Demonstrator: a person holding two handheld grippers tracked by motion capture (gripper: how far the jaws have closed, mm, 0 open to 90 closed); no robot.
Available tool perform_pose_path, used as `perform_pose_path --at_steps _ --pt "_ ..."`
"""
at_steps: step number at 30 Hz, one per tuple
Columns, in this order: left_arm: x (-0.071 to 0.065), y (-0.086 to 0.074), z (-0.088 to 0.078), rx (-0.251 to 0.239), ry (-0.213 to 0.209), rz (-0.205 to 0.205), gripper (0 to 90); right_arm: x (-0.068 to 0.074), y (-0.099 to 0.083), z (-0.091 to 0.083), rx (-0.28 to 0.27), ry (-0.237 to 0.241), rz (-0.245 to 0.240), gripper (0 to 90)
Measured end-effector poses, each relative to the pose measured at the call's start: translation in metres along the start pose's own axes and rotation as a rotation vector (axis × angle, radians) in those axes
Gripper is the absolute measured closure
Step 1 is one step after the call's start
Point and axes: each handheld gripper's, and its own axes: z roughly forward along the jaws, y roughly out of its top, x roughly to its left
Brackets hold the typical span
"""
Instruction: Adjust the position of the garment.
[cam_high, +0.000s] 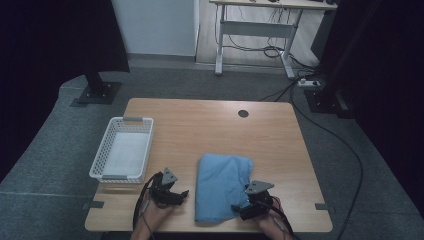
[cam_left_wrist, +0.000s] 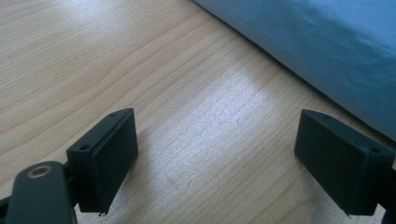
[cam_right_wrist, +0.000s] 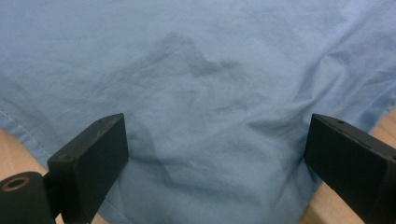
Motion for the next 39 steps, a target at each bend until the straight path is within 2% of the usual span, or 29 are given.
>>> perform_pose_path --at_steps 39 --pt "-0.004 -0.004 -0.005 -0.001 -0.008 0.006 13.6 -0.035 0.044 0.047 -0.001 -0.047 0.043 6.9"
